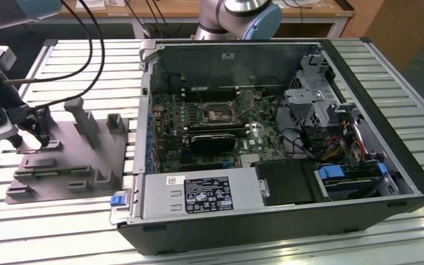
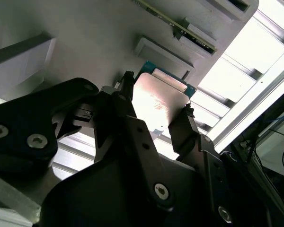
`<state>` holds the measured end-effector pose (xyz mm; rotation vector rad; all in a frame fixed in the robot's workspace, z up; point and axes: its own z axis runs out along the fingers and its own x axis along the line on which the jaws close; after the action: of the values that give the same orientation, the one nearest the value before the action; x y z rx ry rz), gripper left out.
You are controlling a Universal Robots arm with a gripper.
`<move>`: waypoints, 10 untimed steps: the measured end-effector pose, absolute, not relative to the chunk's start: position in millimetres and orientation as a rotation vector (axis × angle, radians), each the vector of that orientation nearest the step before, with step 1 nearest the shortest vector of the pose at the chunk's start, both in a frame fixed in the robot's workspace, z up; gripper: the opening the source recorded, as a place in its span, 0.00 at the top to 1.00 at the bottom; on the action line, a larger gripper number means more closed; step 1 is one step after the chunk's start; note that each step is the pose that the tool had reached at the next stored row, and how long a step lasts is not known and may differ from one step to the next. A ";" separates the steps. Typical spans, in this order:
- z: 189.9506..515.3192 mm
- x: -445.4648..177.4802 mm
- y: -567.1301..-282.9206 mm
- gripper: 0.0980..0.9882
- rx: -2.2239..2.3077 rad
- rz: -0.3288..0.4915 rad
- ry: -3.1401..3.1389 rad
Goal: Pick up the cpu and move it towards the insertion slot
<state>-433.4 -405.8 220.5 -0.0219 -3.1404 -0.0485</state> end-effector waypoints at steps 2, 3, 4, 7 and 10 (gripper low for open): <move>223.1 -433.3 -405.8 0.50 -0.022 -0.049 -3.140; 224.1 -433.4 -405.8 0.50 -0.022 -0.048 -3.140; 225.0 -433.3 -405.7 0.50 -0.022 -0.049 -3.140; 229.3 -433.3 -405.7 0.50 -0.022 -0.049 -3.140; 233.7 -433.3 -405.7 0.50 -0.022 -0.049 -3.140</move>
<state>-433.3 -405.7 233.7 -0.0220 -3.1404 -0.0486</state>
